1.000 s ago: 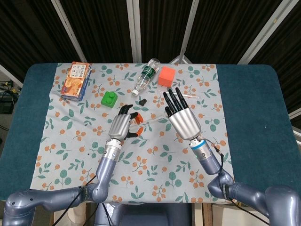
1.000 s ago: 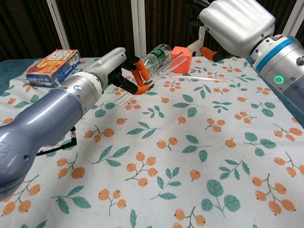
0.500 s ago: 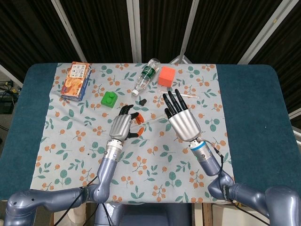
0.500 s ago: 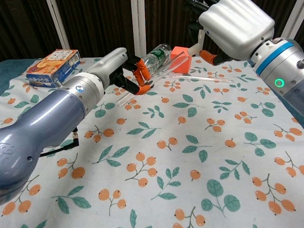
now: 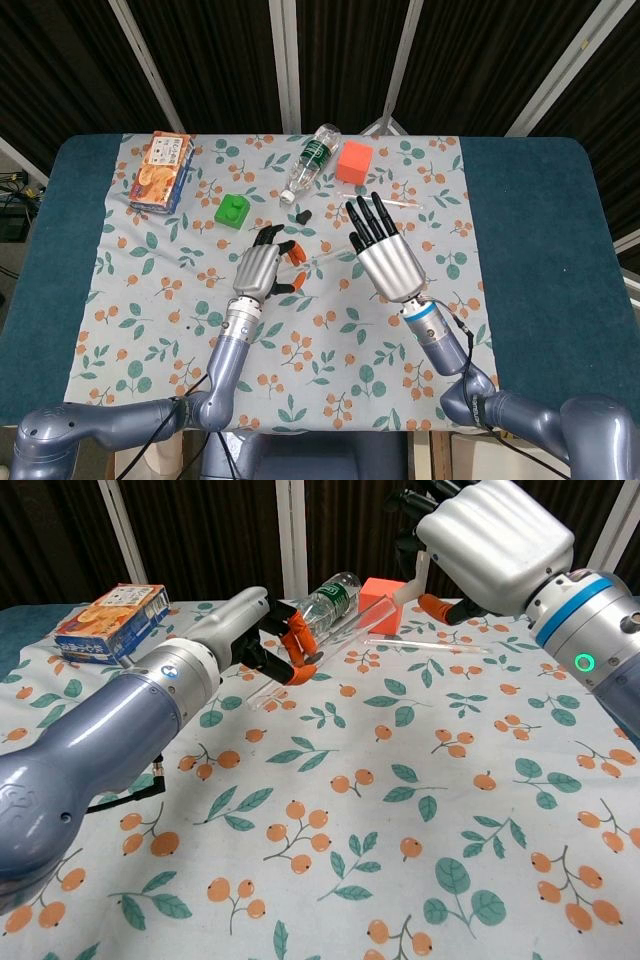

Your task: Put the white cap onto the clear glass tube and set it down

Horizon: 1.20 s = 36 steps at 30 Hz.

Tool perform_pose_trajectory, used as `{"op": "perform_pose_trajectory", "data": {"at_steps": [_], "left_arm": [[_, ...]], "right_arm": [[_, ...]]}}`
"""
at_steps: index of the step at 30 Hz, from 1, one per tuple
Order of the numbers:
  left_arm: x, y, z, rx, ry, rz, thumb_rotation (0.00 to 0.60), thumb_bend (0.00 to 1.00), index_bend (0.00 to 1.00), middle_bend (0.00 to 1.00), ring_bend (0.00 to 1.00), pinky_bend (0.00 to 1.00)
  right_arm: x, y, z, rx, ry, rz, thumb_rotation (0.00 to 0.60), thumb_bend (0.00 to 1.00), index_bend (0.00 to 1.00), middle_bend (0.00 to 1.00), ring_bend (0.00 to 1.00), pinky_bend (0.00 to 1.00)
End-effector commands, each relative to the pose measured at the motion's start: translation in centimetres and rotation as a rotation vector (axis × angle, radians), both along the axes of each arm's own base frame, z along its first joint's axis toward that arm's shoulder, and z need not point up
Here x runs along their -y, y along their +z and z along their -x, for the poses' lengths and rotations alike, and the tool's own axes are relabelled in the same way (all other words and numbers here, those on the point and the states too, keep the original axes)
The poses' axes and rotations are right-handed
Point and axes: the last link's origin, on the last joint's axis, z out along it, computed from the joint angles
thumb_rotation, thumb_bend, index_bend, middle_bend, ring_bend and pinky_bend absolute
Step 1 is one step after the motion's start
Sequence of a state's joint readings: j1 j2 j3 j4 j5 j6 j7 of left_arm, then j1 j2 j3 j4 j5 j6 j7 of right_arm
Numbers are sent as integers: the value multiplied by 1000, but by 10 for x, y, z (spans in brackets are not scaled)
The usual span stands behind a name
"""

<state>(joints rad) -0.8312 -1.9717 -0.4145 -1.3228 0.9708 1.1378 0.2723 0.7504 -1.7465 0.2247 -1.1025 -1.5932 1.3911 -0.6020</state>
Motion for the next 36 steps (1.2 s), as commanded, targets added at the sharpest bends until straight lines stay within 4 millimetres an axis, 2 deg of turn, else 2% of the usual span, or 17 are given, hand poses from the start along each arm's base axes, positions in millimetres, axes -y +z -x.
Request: {"op": "perform_pose_trajectory", "data": {"at_steps": [1,36], "left_arm": [[0,0,-1,2,0,-1,600,679,559,563,94,0],[5,-3,-10,38,16,22,600,679,558,565,94,0]], "right_arm": [[0,-1,0,-1,0,-2,600,455,595,167,0,0],[-4,-7,0,-3,11,-24,600,455,595,167,0,0]]}}
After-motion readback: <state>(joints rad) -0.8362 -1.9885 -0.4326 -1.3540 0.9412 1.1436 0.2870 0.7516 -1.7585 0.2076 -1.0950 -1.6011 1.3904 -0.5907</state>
